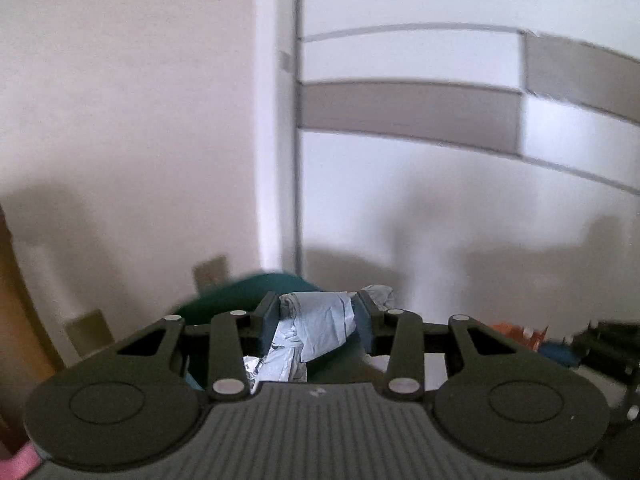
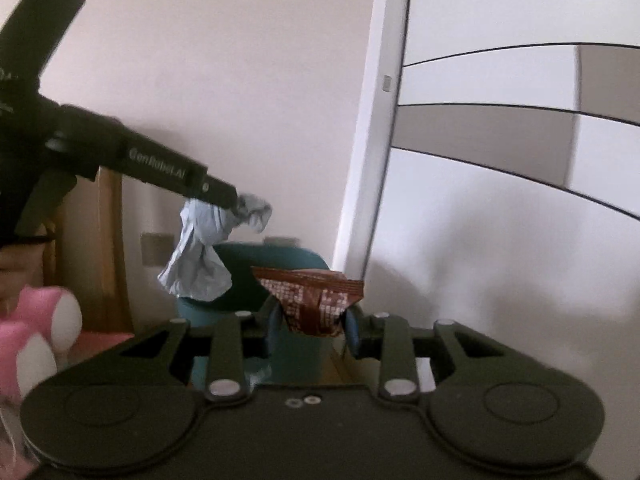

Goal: Collect trash
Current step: 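Carry the grey tissue in the left tool while the right tool carries the wrapper over the teal bin, then open the left tool over the teal bin while the right tool releases the wrapper into it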

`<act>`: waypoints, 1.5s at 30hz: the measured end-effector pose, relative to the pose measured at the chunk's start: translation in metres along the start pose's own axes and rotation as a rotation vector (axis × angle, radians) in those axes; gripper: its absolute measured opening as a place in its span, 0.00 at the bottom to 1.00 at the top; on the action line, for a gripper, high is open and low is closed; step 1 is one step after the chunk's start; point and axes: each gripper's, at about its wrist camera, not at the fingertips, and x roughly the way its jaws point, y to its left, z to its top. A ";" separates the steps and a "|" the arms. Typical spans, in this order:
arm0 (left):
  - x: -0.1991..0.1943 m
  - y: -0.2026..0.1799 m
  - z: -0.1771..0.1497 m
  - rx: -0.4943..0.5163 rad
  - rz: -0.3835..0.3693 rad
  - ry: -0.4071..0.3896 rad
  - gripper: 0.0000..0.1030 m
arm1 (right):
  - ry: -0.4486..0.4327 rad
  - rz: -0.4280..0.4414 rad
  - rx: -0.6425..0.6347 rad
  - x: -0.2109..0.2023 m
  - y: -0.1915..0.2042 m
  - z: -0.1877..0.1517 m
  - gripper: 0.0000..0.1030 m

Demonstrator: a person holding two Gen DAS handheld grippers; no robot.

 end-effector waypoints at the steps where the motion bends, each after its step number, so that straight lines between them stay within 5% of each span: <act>1: 0.007 0.009 0.008 -0.029 0.016 -0.007 0.38 | 0.000 0.001 0.003 0.012 0.002 0.008 0.29; 10: 0.109 0.057 0.011 -0.156 0.102 0.096 0.38 | 0.084 0.009 -0.031 0.116 0.031 0.036 0.29; 22: 0.208 0.069 -0.031 -0.181 0.117 0.348 0.39 | 0.263 0.005 -0.059 0.203 0.043 0.005 0.30; 32: 0.222 0.063 -0.053 -0.154 0.100 0.445 0.43 | 0.309 0.025 -0.035 0.225 0.041 0.002 0.39; 37: 0.211 0.059 -0.056 -0.146 0.091 0.419 0.74 | 0.282 0.023 -0.002 0.222 0.033 0.008 0.47; 45: 0.190 0.038 -0.054 -0.092 0.084 0.356 0.78 | 0.237 0.017 0.019 0.186 0.014 0.003 0.50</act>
